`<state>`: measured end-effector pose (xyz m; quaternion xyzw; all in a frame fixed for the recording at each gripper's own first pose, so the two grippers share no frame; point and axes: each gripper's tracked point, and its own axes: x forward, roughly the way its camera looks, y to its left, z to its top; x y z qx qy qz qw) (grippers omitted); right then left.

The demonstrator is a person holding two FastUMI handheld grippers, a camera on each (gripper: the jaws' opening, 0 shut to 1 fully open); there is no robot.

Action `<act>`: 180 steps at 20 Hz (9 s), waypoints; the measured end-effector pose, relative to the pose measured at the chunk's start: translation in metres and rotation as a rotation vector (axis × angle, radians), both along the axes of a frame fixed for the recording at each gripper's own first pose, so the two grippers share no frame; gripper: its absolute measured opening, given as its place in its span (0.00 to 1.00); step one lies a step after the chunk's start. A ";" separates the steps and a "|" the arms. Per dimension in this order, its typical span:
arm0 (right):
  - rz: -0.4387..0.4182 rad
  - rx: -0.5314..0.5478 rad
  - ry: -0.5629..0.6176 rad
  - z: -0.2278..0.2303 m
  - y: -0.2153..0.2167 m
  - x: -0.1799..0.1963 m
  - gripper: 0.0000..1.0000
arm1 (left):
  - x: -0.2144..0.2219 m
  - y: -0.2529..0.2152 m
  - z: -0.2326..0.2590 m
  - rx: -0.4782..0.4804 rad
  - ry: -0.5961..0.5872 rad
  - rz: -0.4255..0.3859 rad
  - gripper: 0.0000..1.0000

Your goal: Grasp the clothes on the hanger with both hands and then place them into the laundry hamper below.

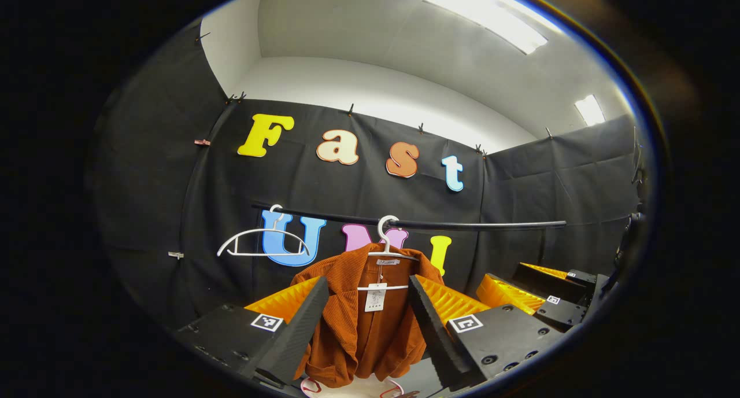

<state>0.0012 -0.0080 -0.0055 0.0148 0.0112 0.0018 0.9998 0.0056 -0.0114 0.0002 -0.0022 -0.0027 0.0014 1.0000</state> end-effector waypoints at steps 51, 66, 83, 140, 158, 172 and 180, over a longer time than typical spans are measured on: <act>0.070 -0.072 0.337 -0.216 -0.072 0.158 0.98 | 0.150 0.029 -0.134 0.031 0.207 0.220 0.89; 0.028 -0.065 0.351 -0.251 -0.101 0.216 0.34 | 0.167 0.042 -0.151 0.041 0.215 0.347 0.88; 0.163 0.043 0.357 -0.252 -0.098 0.226 0.13 | 0.230 0.088 -0.166 0.054 0.081 0.584 0.88; 0.317 1.164 0.793 -0.405 -0.118 0.273 0.13 | 0.231 0.215 -0.288 -0.677 0.551 0.100 0.07; 0.376 0.773 1.205 -0.449 0.032 0.088 0.13 | 0.137 0.072 -0.395 -0.594 0.865 0.164 0.07; 0.339 0.163 1.280 -0.481 -0.004 0.041 0.54 | 0.117 0.037 -0.439 -0.128 1.082 0.173 0.45; 0.331 0.182 1.285 -0.478 -0.016 0.040 0.98 | 0.114 0.052 -0.427 -0.185 1.017 0.201 0.96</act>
